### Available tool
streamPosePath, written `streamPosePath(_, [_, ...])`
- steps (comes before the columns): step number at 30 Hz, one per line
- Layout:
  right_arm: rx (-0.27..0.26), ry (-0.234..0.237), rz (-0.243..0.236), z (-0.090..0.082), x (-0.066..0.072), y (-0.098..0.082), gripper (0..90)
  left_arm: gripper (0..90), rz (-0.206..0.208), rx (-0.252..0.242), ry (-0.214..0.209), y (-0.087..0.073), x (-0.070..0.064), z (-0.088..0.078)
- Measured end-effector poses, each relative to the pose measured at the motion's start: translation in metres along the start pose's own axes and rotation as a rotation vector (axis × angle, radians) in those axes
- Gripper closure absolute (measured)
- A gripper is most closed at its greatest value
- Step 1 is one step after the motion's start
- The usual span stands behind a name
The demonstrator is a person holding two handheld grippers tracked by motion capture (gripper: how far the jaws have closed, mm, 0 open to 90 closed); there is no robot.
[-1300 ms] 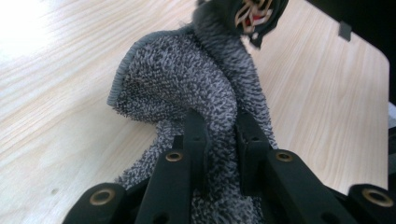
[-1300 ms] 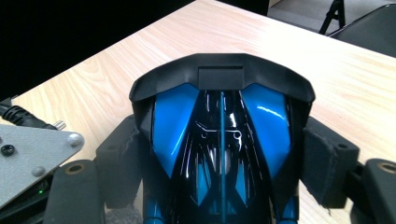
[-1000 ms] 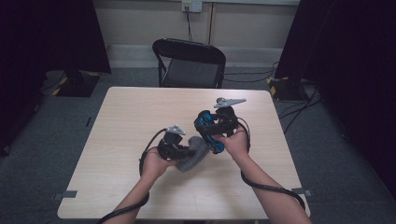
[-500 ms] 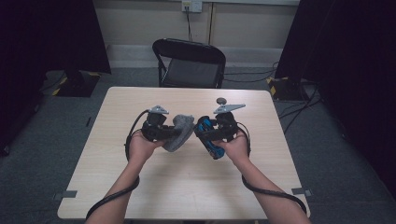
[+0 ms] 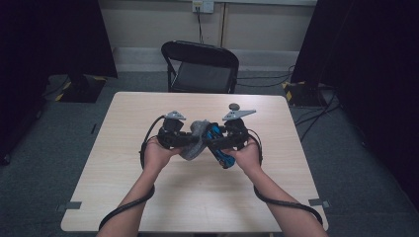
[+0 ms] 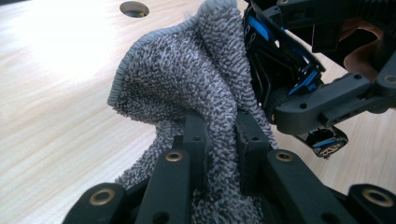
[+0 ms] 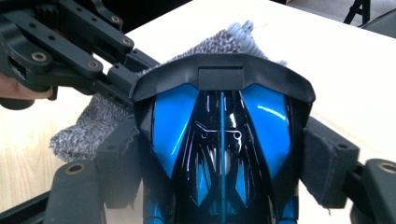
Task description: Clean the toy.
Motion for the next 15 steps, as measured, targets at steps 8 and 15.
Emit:
streamPosePath(8, [-0.009,-0.002,0.001,0.002,0.002,0.006,25.8,77.7,-0.008,0.012,-0.027,-0.008,-0.007,0.008])
streamPosePath(15, [-0.016,-0.006,0.001,0.002,0.003,0.012,25.7,77.6,0.004,0.026,-0.057,-0.014,-0.018,0.018])
Point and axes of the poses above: each handheld gripper's, and its own axes: z roughly forward along the jaws, y roughly out of its top, x roughly to its left, the point moved 7 cm from there along z, roughly forward along the jaws, and after that the axes turned 3 degrees about z, right-handed, at the moved point
